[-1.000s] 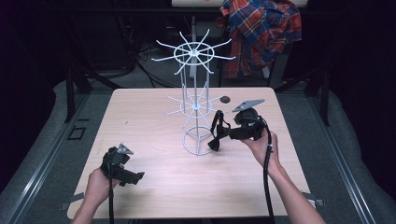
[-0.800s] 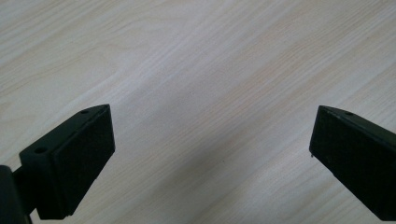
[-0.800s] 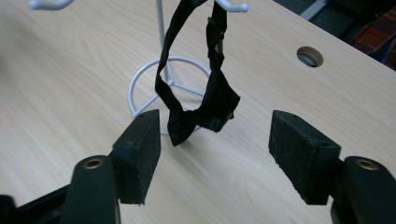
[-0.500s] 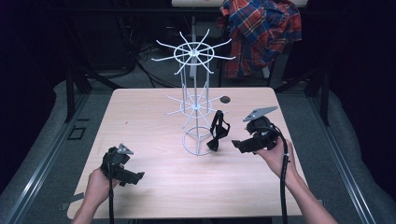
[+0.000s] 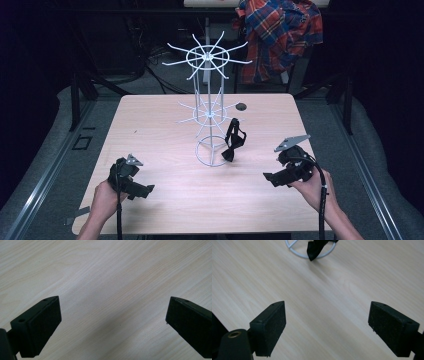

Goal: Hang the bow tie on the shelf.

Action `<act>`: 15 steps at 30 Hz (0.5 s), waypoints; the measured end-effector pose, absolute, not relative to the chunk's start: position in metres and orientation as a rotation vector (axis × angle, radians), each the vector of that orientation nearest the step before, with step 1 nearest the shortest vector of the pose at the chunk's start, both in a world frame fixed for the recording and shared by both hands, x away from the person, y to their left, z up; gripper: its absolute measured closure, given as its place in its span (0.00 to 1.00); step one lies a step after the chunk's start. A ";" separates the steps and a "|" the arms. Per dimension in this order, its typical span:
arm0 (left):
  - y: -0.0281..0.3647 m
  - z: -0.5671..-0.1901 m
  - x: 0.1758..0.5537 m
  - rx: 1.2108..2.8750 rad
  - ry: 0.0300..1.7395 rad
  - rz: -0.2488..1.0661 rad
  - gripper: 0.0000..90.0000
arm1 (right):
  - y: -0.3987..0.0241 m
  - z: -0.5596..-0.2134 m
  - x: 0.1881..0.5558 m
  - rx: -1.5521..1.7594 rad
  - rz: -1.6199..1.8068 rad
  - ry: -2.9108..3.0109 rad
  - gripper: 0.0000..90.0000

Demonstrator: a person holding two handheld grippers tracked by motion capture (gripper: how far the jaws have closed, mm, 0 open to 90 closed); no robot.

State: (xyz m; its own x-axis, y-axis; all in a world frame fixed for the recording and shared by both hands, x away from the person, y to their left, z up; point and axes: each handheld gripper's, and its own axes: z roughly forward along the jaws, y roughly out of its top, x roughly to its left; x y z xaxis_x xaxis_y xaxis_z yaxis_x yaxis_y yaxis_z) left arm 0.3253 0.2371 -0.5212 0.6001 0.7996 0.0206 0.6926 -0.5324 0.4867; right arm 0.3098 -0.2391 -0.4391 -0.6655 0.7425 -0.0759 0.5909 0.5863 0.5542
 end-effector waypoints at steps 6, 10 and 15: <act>0.237 -0.521 0.325 2.407 1.185 0.335 0.00 | -0.245 -0.460 0.301 1.130 0.679 2.557 0.16; 0.237 -0.521 0.325 2.409 1.182 0.336 0.00 | -0.249 -0.477 0.299 1.151 0.660 2.595 0.15; 0.234 -0.521 0.325 2.415 1.175 0.338 0.00 | -0.250 -0.495 0.301 1.166 0.595 2.657 0.12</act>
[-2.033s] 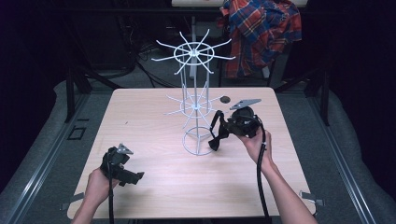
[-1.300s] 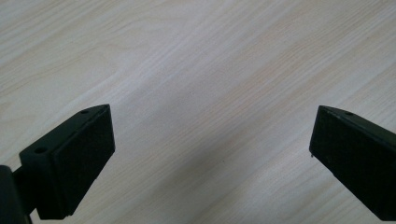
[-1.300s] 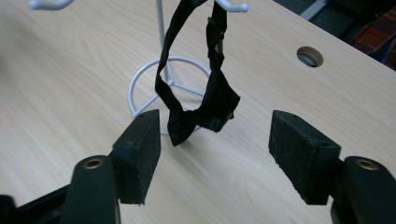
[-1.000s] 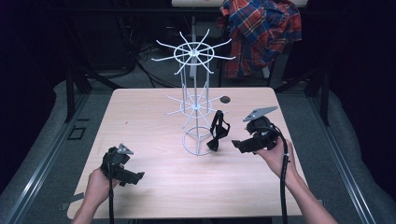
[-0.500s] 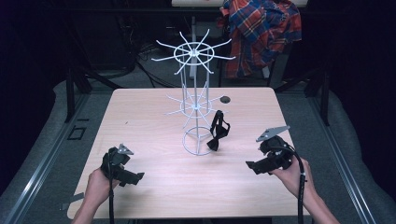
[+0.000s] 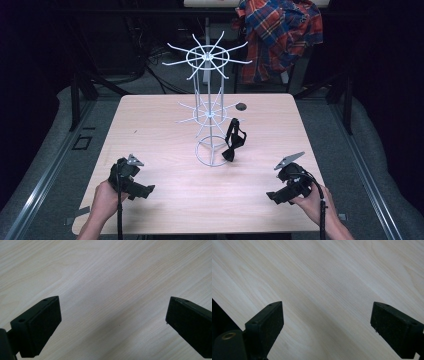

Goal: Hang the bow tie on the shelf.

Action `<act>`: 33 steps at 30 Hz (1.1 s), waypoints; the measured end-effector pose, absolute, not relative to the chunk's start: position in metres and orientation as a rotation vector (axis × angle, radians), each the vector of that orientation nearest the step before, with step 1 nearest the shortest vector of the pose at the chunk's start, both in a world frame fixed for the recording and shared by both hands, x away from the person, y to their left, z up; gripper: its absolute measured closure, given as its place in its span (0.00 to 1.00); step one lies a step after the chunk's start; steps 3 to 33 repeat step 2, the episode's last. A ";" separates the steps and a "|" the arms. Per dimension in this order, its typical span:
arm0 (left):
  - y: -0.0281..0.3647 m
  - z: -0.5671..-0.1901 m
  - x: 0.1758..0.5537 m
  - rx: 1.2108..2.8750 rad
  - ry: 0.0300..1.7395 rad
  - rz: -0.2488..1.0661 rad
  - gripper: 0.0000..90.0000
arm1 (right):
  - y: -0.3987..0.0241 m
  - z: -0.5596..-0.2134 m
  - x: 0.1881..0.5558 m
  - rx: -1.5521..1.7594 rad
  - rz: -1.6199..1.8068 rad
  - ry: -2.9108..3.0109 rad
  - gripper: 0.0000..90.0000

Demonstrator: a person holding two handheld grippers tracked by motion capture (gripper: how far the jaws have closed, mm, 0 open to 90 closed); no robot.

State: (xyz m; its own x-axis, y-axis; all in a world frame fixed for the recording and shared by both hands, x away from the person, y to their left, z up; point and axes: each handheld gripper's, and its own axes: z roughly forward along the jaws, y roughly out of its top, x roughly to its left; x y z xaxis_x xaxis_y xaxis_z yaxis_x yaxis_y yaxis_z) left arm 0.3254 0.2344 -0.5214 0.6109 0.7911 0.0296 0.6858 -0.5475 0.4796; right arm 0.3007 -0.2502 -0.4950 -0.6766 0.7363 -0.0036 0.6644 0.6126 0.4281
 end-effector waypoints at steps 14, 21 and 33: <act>0.234 -0.521 0.325 2.421 1.168 0.338 0.00 | -0.251 -0.497 0.302 1.176 0.604 2.672 0.11; 0.234 -0.521 0.325 2.421 1.168 0.338 0.00 | -0.251 -0.497 0.302 1.176 0.604 2.672 0.11; 0.234 -0.521 0.325 2.421 1.168 0.338 0.00 | -0.251 -0.497 0.302 1.176 0.604 2.672 0.11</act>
